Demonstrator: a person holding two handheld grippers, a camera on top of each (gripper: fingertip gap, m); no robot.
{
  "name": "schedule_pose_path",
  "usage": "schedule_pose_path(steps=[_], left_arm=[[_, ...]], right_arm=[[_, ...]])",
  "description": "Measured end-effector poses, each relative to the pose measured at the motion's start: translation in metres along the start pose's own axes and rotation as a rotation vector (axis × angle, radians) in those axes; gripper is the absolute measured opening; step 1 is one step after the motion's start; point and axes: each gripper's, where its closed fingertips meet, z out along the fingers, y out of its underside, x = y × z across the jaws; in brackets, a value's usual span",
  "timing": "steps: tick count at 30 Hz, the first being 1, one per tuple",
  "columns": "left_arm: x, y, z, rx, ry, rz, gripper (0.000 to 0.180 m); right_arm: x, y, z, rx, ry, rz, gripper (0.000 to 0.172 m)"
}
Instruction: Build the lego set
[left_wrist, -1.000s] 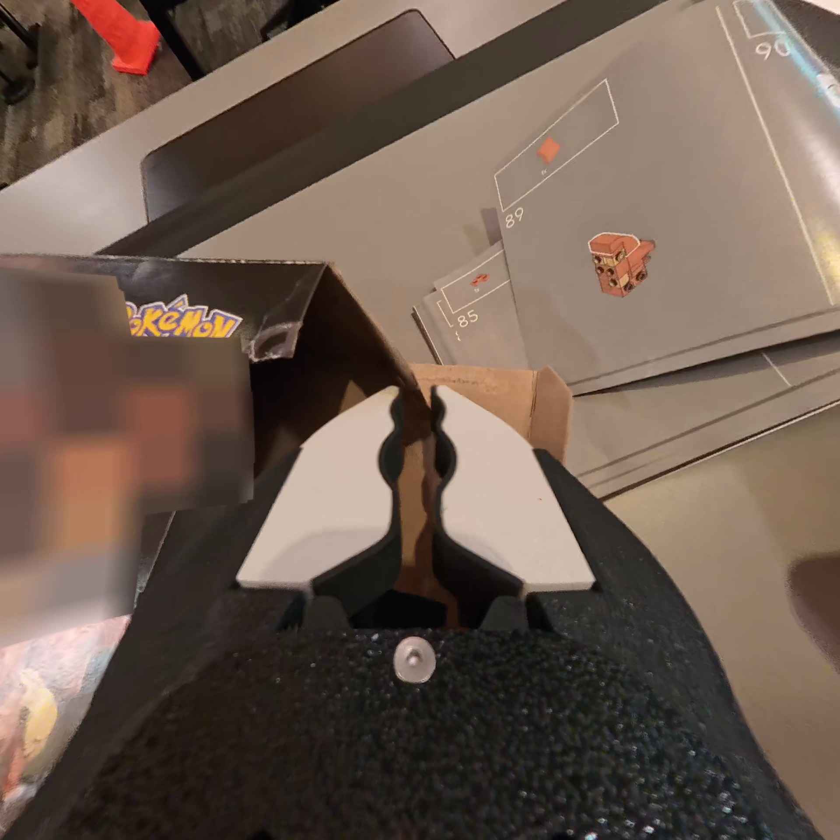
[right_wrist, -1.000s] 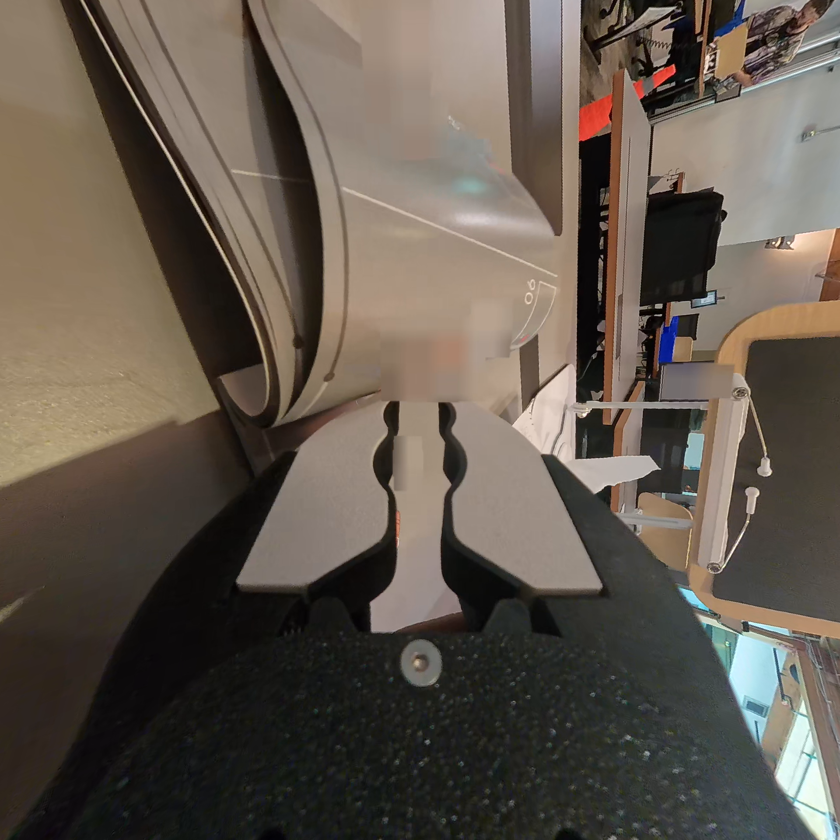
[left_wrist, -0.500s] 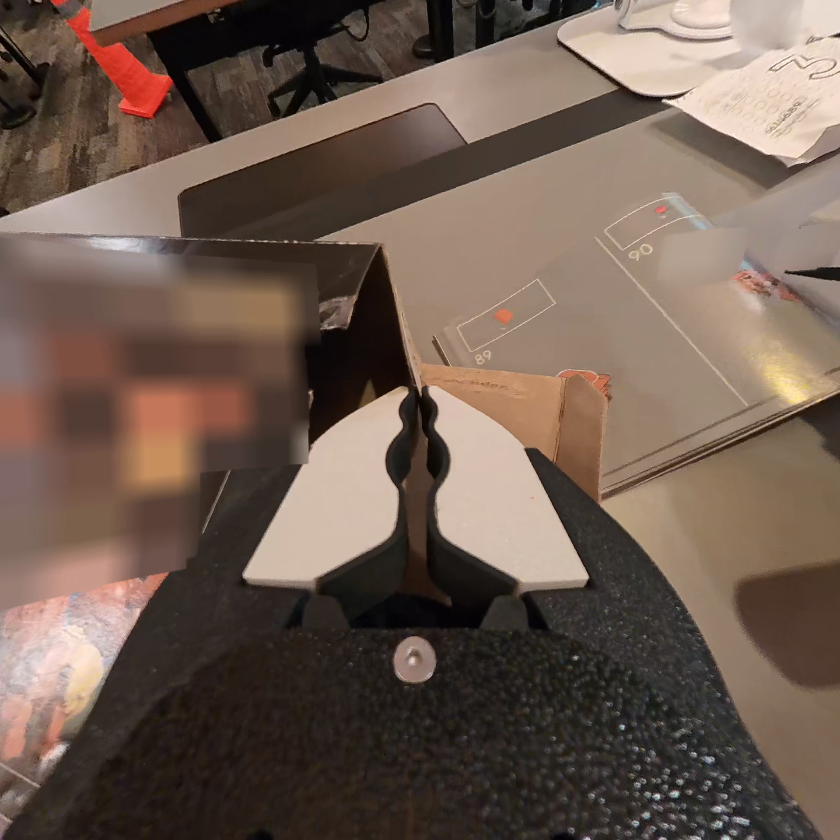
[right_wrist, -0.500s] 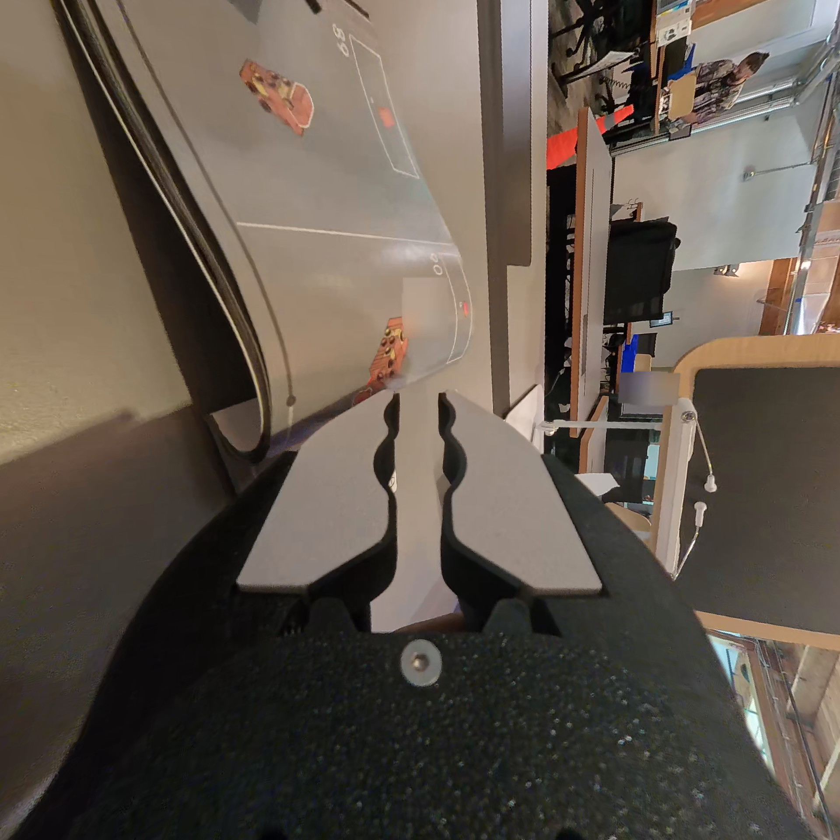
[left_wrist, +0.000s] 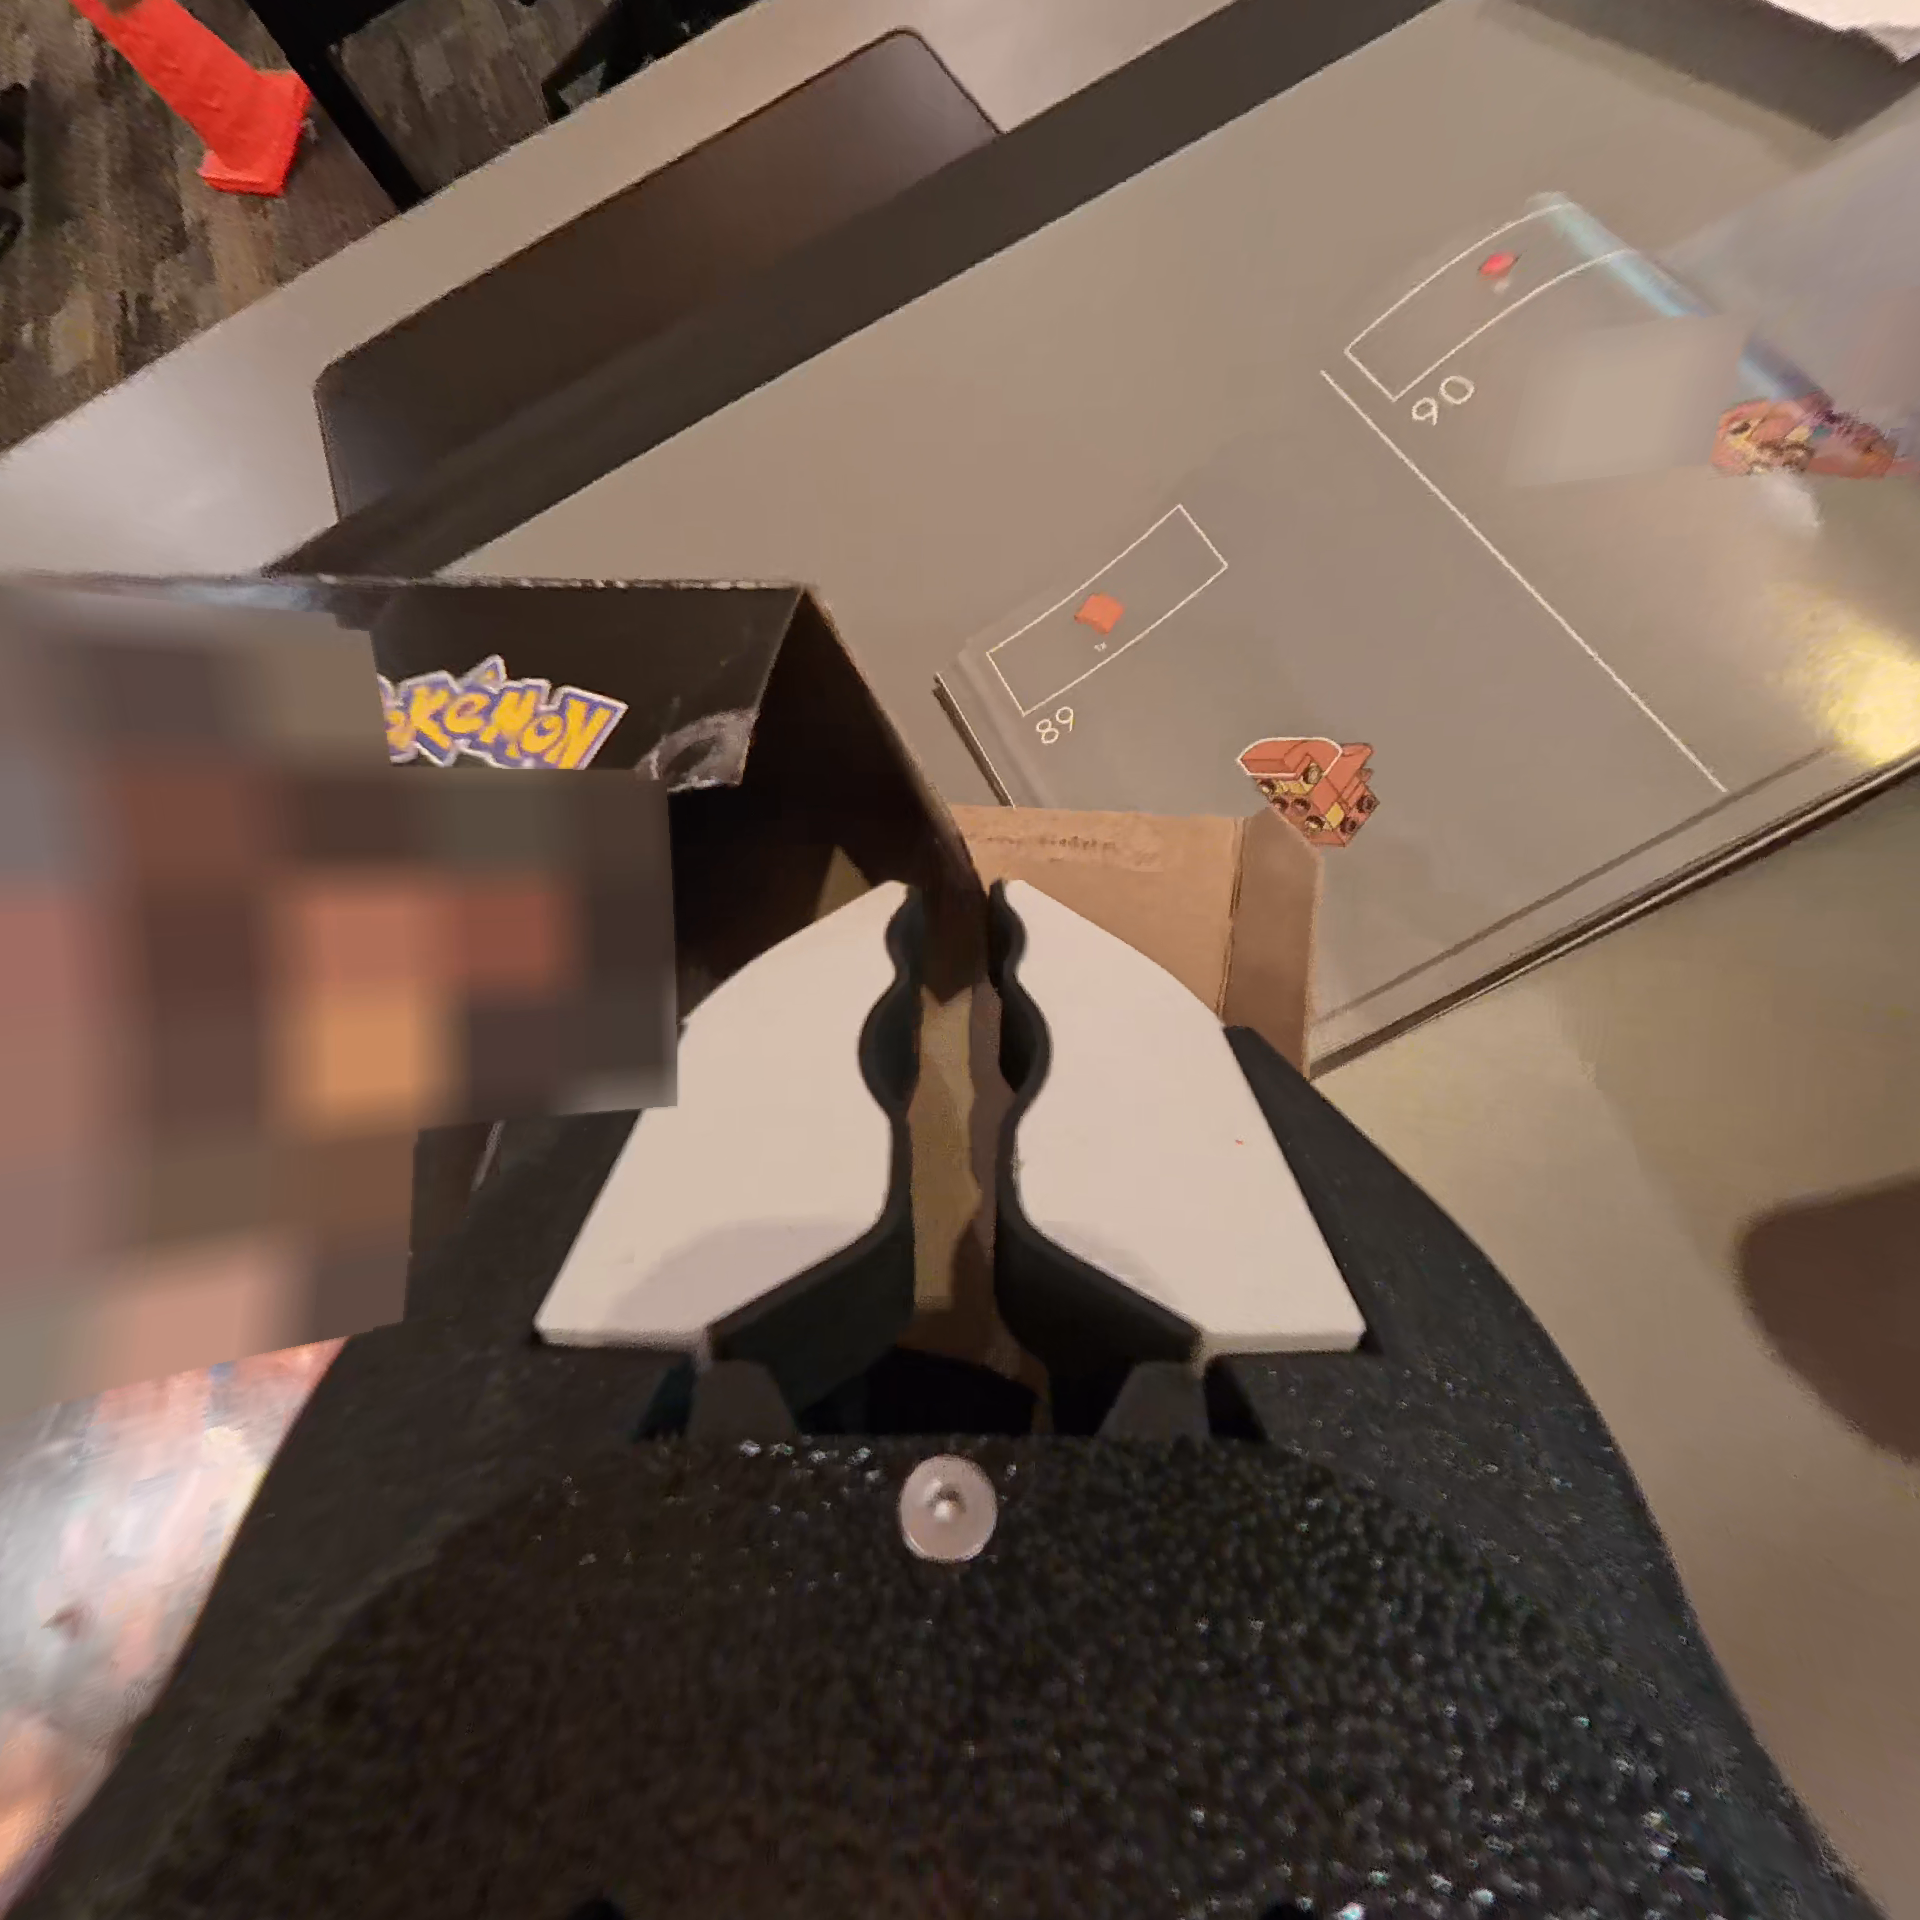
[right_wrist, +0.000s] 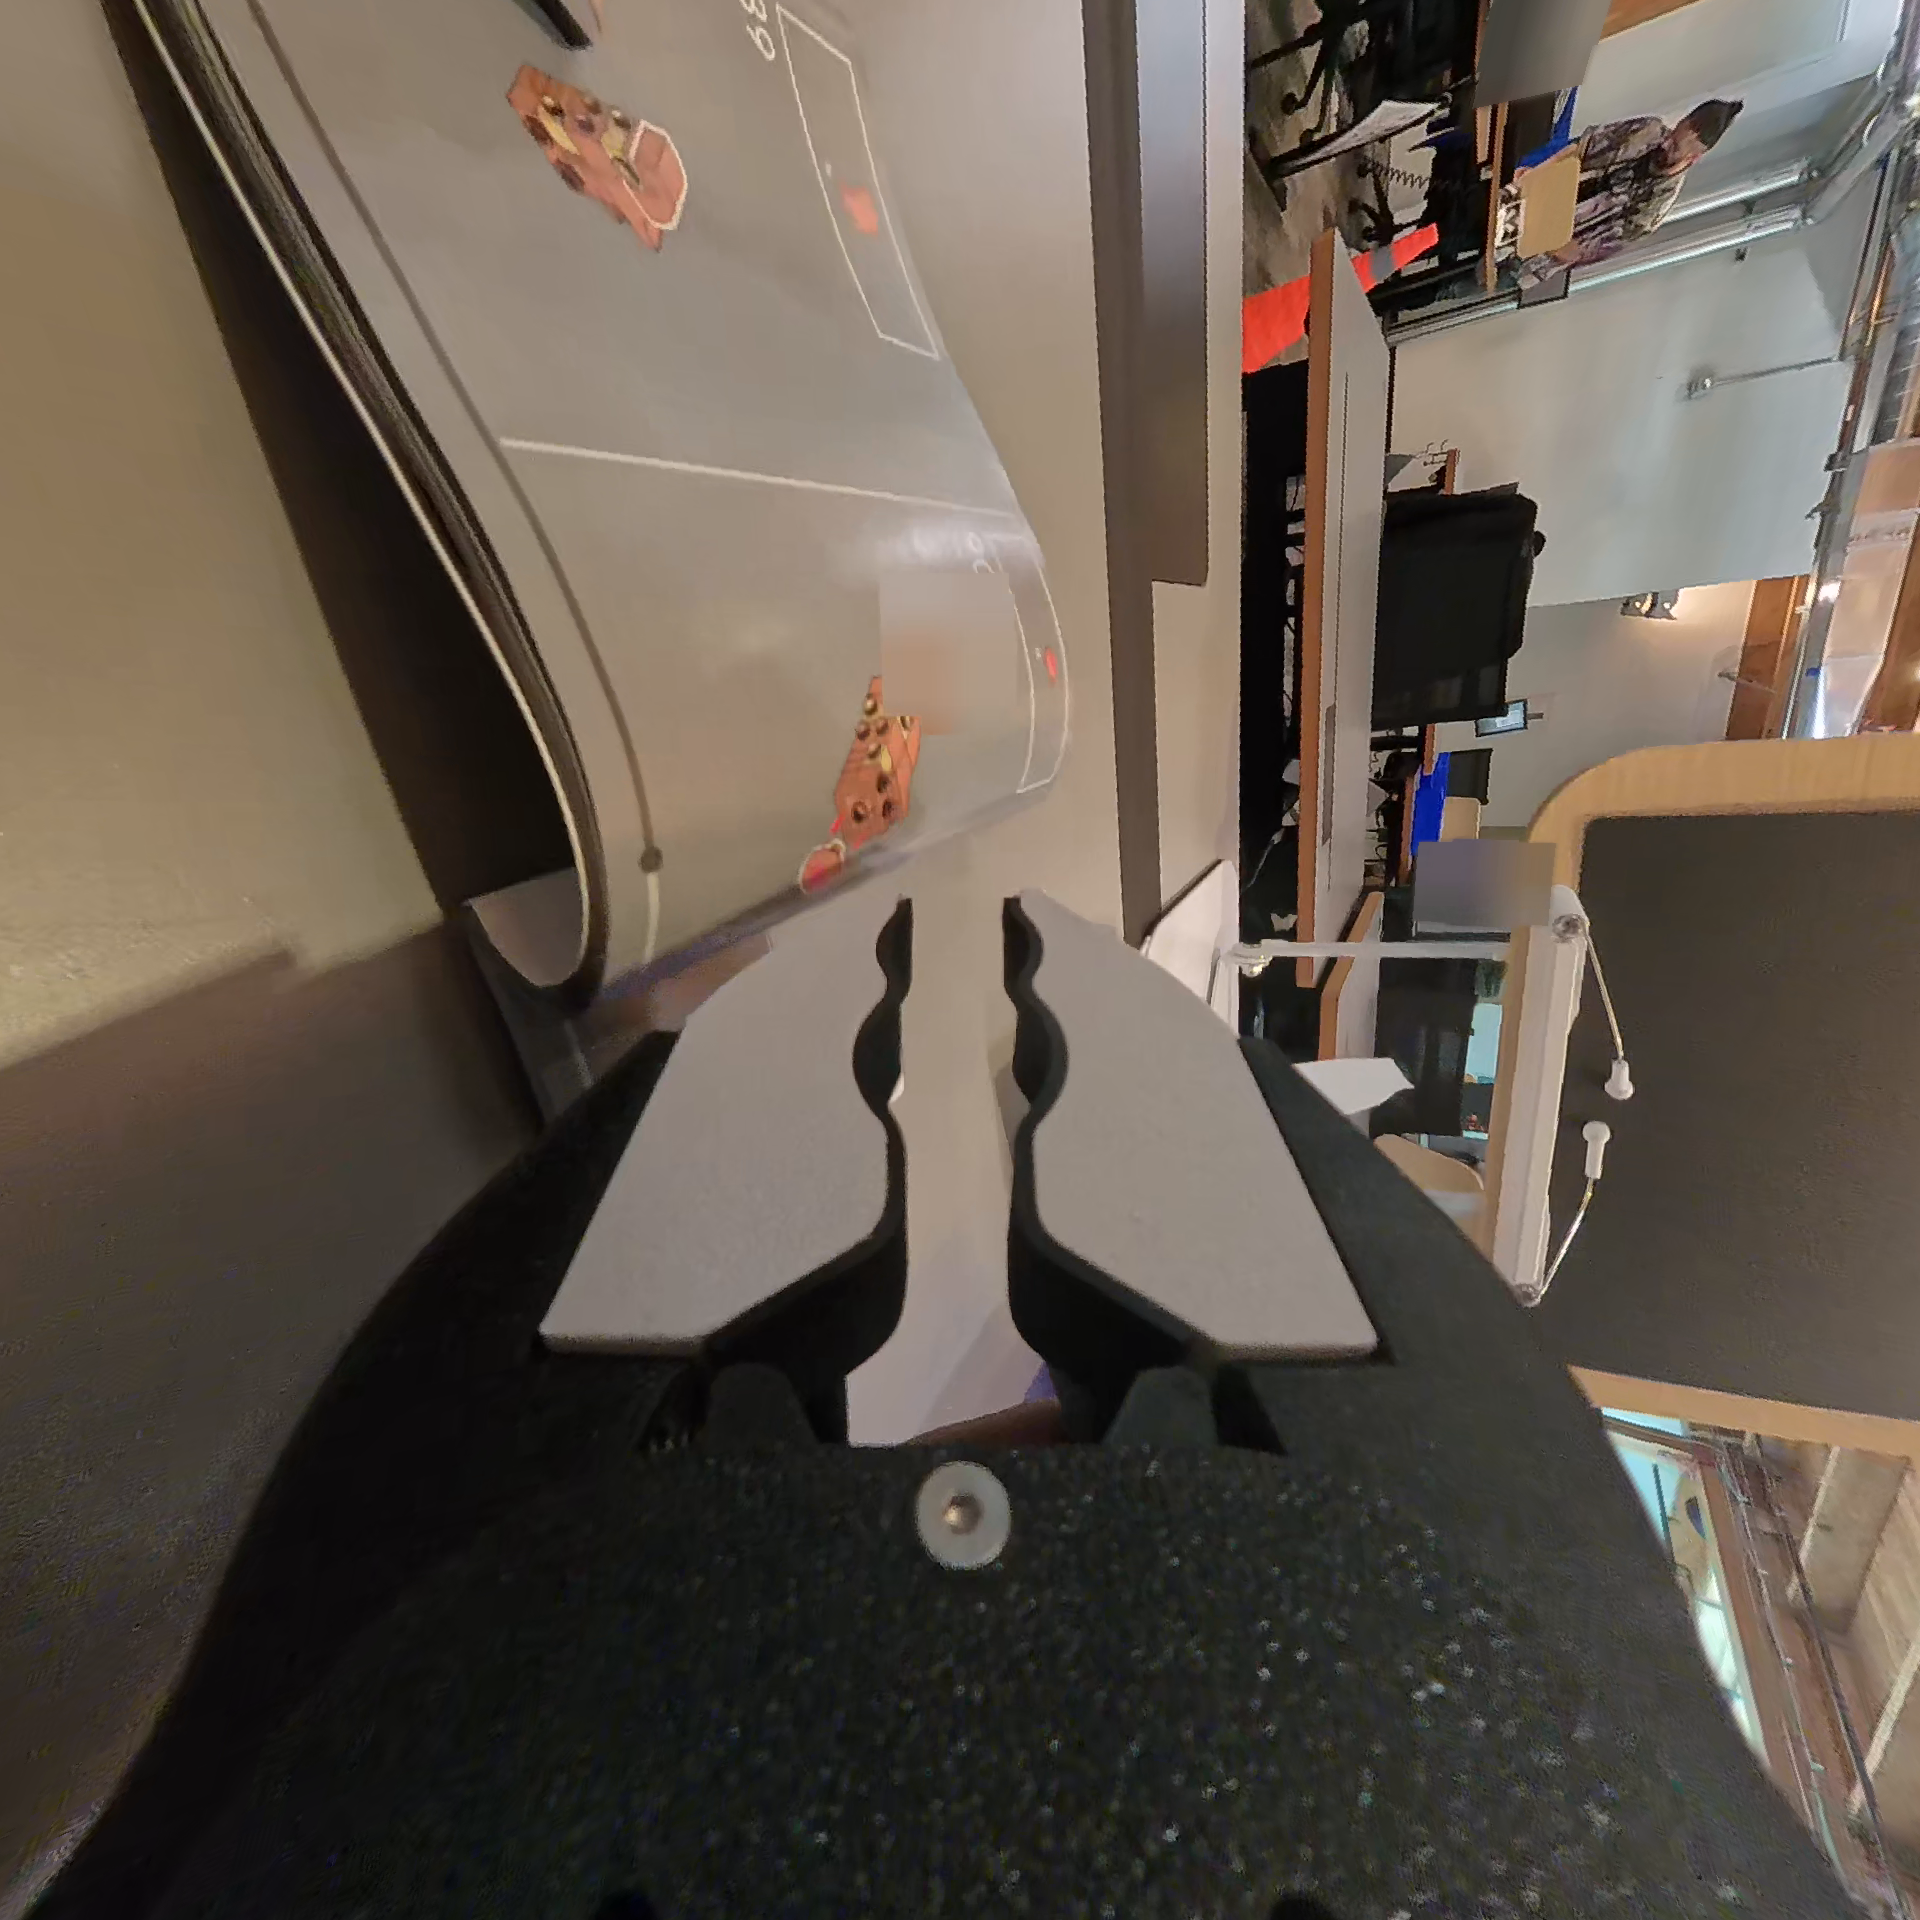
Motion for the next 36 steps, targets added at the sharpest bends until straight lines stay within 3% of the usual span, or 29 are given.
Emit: schedule_pose_path(steps=[6, 10, 14, 17, 20, 24, 27, 29, 32, 36], left_arm=[[0.001, -0.018, -0.018, 0.057, -0.072, 0.115, 0.009], [0.023, -0.051, -0.03, 0.304, -0.006, 0.204, 0.003], [0.052, -0.071, -0.042, 0.487, 0.099, 0.216, 0.0], [0.078, -0.079, -0.051, 0.59, 0.259, 0.146, 0.0], [0.098, -0.083, -0.056, 0.65, 0.413, 0.04, 0.0], [0.108, -0.079, -0.052, 0.644, 0.419, 0.063, 0.0], [0.115, -0.079, -0.052, 0.645, 0.382, 0.142, 0.0], [0.12, -0.079, -0.05, 0.642, 0.37, 0.173, 0.0], [0.126, -0.078, -0.046, 0.63, 0.372, 0.174, 0.0], [0.13, -0.075, -0.044, 0.617, 0.372, 0.202, 0.0]], right_arm=[[0.015, 0.016, -0.026, -0.002, 0.025, 0.097, 0.016], [0.023, 0.006, -0.07, 0.143, -0.09, 0.29, 0.013], [0.066, 0.004, -0.125, 0.336, -0.109, 0.469, 0.014], [0.118, 0.031, -0.165, 0.402, -0.027, 0.559, 0.015], [0.166, 0.094, -0.184, 0.354, 0.068, 0.634, 0.014], [0.179, 0.211, -0.155, 0.068, 0.066, 0.696, 0.013], [0.14, 0.272, -0.108, -0.093, -0.142, 0.744, 0.014], [0.116, 0.303, -0.077, -0.184, -0.205, 0.677, 0.014], [0.093, 0.332, -0.048, -0.307, -0.251, 0.579, 0.023], [0.091, 0.325, -0.054, -0.266, -0.305, 0.561, 0.025]])
